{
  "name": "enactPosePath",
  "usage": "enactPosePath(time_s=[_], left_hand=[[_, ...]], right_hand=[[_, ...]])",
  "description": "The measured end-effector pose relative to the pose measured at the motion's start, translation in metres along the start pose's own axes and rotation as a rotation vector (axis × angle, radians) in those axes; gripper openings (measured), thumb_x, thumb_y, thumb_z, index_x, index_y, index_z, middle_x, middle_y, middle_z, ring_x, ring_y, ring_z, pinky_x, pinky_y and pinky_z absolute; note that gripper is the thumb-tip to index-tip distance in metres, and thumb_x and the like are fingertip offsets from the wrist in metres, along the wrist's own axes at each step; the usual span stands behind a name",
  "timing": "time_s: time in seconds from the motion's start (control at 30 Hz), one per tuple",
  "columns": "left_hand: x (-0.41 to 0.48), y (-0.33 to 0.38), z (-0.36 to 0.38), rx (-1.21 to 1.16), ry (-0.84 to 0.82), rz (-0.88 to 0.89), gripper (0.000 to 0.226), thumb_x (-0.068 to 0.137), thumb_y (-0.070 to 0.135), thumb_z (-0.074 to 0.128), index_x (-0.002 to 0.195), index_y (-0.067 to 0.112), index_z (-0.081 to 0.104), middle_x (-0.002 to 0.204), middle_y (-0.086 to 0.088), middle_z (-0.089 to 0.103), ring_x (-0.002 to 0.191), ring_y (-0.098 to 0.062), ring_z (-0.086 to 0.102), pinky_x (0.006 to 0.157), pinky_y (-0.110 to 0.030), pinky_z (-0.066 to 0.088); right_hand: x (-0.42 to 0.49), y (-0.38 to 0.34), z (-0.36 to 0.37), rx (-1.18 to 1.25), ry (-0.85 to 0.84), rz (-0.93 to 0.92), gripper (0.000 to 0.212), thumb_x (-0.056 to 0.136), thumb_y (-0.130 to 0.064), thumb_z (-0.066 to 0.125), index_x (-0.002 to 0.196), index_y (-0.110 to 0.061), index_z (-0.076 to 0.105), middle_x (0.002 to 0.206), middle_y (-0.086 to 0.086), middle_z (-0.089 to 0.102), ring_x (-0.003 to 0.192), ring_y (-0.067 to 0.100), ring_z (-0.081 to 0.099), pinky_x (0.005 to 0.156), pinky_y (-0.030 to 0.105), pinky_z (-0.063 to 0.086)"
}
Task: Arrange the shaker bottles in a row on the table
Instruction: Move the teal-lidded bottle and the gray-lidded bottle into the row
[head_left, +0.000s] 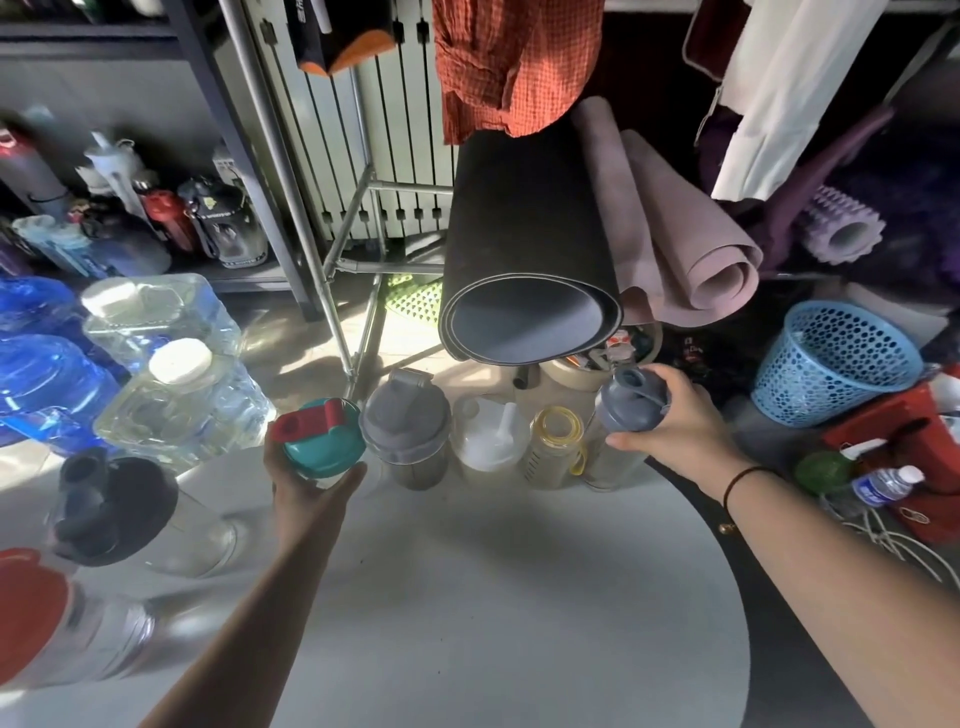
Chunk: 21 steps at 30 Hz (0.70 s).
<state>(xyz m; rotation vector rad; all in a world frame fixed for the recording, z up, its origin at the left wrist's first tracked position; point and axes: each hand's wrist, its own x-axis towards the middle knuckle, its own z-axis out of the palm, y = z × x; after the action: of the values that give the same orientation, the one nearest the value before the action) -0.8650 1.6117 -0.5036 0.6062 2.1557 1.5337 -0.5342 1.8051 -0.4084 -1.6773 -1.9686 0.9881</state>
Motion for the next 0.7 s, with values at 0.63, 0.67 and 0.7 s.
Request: enactPosePath(time_s=[0.63, 0.67, 0.7], left_hand=[[-0.03, 0.011, -0.001, 0.002, 0.025, -0.048, 0.114, 0.057, 0.03, 0.08, 0.148, 0.044, 0.012, 0.145, -0.005, 0.045, 0.13, -0.026, 0.047, 0.11, -0.044, 0.04], [-0.031, 0.012, -0.003, 0.003, 0.02, -0.052, 0.115, 0.057, 0.032, 0.08, 0.147, 0.046, 0.01, 0.148, -0.004, 0.043, 0.132, -0.026, 0.046, 0.11, -0.044, 0.039], [-0.032, 0.012, -0.005, 0.006, 0.014, -0.052, 0.115, 0.058, 0.034, 0.079, 0.147, 0.048, 0.009, 0.15, -0.004, 0.041, 0.133, -0.026, 0.045, 0.111, -0.043, 0.039]], right_hand=[[-0.006, 0.014, -0.001, -0.172, -0.053, -0.188, 0.104, 0.043, -0.015, 0.094, 0.131, -0.035, 0.041, 0.147, 0.008, 0.031, 0.125, 0.038, 0.041, 0.099, 0.054, 0.041], [-0.006, 0.013, 0.0, -0.181, -0.047, -0.192, 0.105, 0.043, -0.017, 0.094, 0.131, -0.036, 0.04, 0.146, 0.008, 0.032, 0.126, 0.038, 0.039, 0.099, 0.055, 0.04], [-0.006, 0.011, 0.001, -0.19, -0.041, -0.202, 0.106, 0.042, -0.019, 0.094, 0.131, -0.037, 0.039, 0.145, 0.009, 0.033, 0.127, 0.037, 0.038, 0.1, 0.056, 0.04]])
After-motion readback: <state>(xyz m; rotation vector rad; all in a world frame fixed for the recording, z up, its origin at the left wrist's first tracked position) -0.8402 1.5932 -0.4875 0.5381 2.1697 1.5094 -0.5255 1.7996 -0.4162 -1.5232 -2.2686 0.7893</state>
